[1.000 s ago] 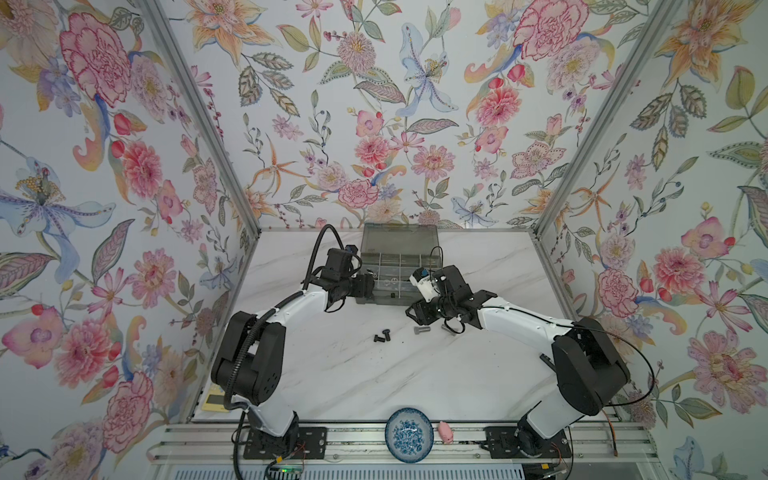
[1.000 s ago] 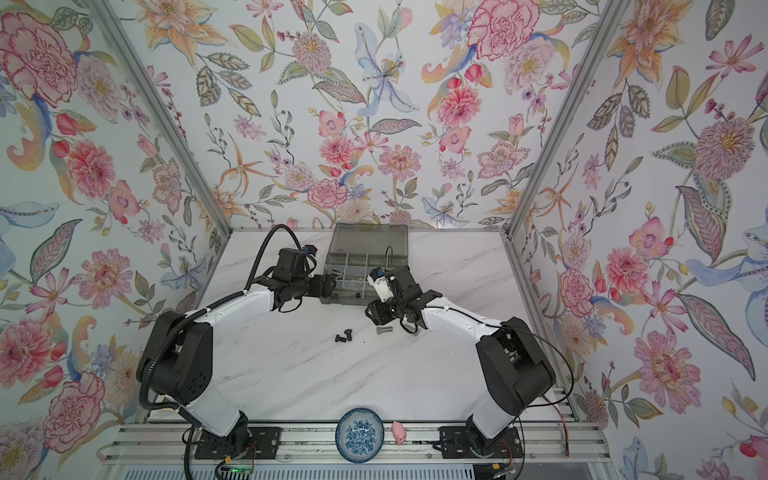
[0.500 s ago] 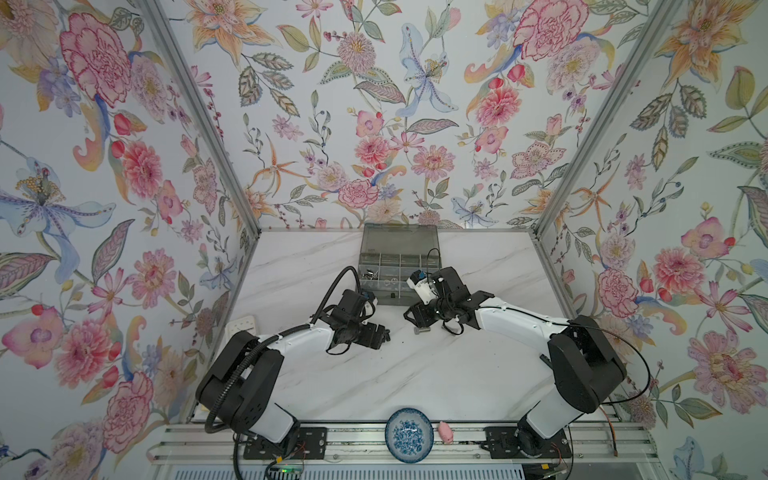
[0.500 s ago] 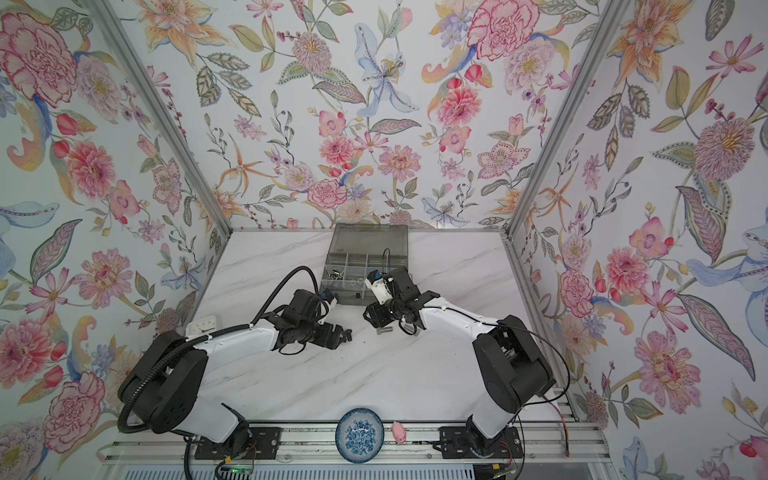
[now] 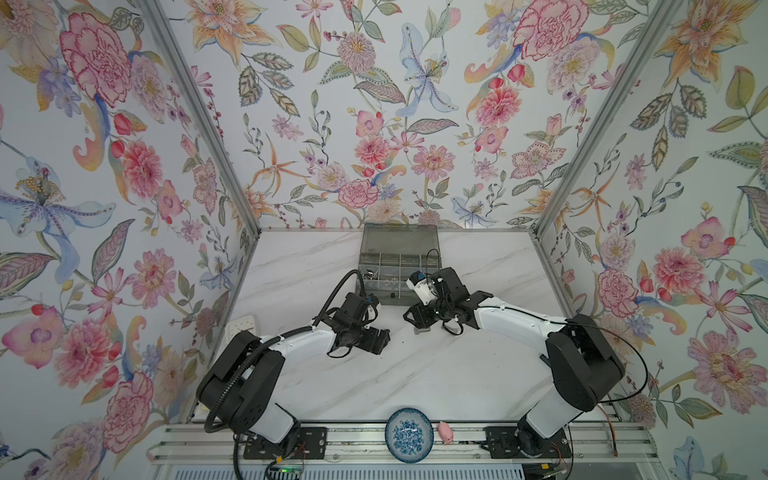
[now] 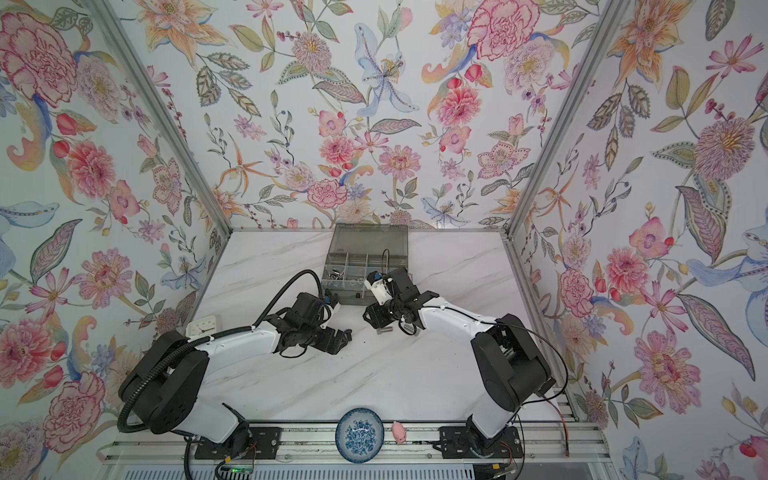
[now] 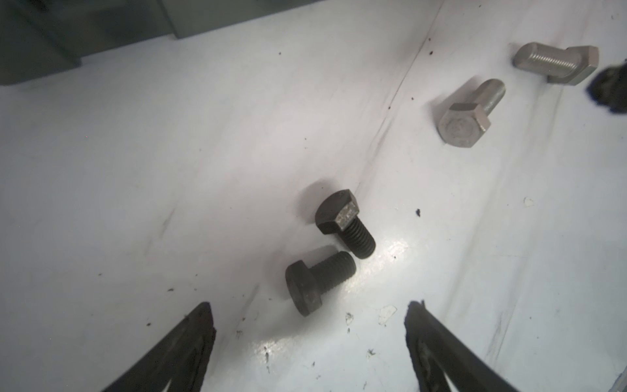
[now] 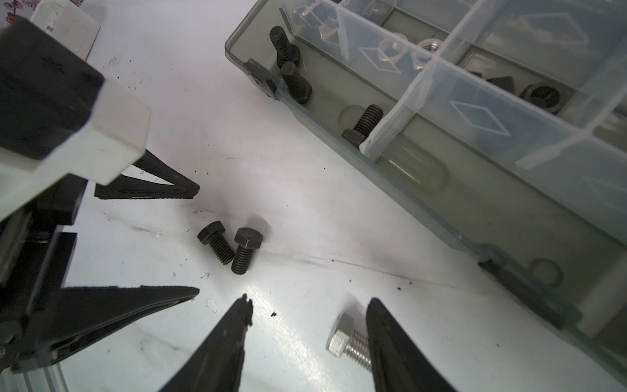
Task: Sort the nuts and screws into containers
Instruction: 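Move the open left gripper back over the remaining black bolts, then lower the open left gripper around a black hex bolt and close it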
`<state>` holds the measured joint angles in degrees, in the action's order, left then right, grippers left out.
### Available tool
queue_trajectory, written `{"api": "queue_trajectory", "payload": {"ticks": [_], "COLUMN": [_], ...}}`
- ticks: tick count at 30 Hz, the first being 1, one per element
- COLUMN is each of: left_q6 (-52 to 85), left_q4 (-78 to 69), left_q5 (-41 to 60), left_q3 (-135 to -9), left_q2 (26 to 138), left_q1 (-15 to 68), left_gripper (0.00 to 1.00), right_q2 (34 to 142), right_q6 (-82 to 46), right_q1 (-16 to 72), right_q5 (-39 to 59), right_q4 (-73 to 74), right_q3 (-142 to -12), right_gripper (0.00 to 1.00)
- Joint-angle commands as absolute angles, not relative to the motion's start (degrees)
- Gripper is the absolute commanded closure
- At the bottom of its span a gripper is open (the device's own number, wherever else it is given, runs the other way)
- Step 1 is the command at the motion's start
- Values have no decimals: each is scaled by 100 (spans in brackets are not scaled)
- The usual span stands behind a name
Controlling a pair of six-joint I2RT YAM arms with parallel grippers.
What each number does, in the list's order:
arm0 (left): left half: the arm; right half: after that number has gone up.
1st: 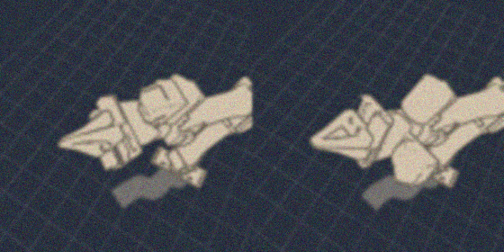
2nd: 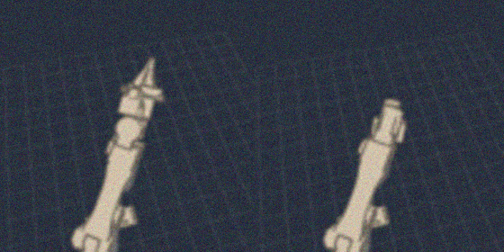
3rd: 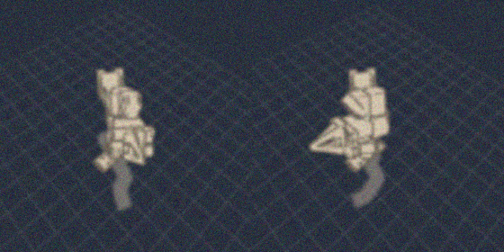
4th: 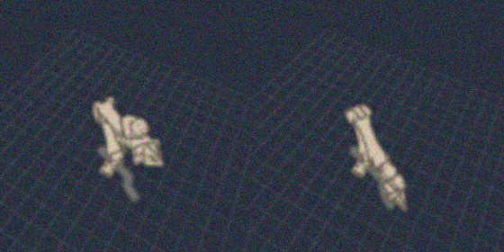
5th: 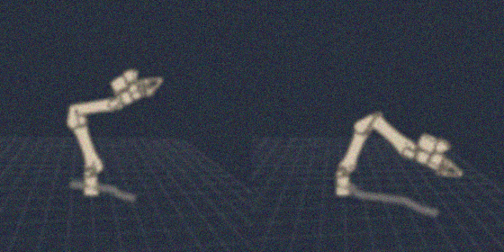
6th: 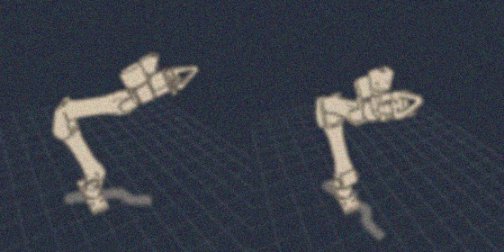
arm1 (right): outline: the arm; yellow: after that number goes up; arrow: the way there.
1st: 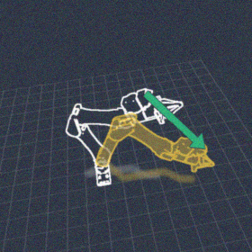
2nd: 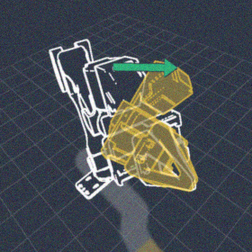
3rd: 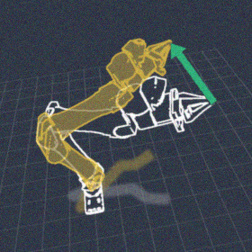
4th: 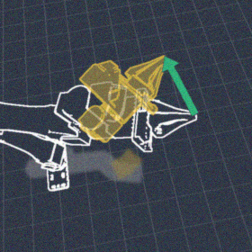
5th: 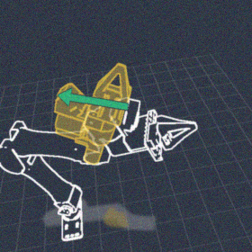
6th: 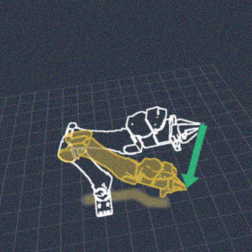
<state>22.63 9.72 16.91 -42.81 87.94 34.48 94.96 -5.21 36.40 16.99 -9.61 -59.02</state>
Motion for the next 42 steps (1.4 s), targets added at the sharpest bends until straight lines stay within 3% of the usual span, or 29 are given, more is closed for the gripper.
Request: {"api": "queue_trajectory", "payload": {"ticks": [1, 18, 30, 42], "left_q6": [2074, 2244, 2365, 2408], "left_q4": [1330, 2252, 1818, 1731], "left_q5": [1319, -513, -154, 350], "left_q3": [-4535, -5250, -5214, -5019], "left_q2": [8904, 9676, 9846, 9670], "left_q1": [3524, 3789, 3858, 3892], "left_gripper": [10, 10, 14, 34], "right_q2": [9598, 9537, 9510, 9533], "right_q6": [-479, -493, -501, -510], "right_q1": [3672, 3671, 3671, 3665], "right_q5": [1731, 1690, 1670, 1667], "right_q4": [-1028, -1028, -1028, -1019], "right_q3": [-5941, -5854, -5818, -5818], "right_gripper": [42, 42, 42, 42]}}
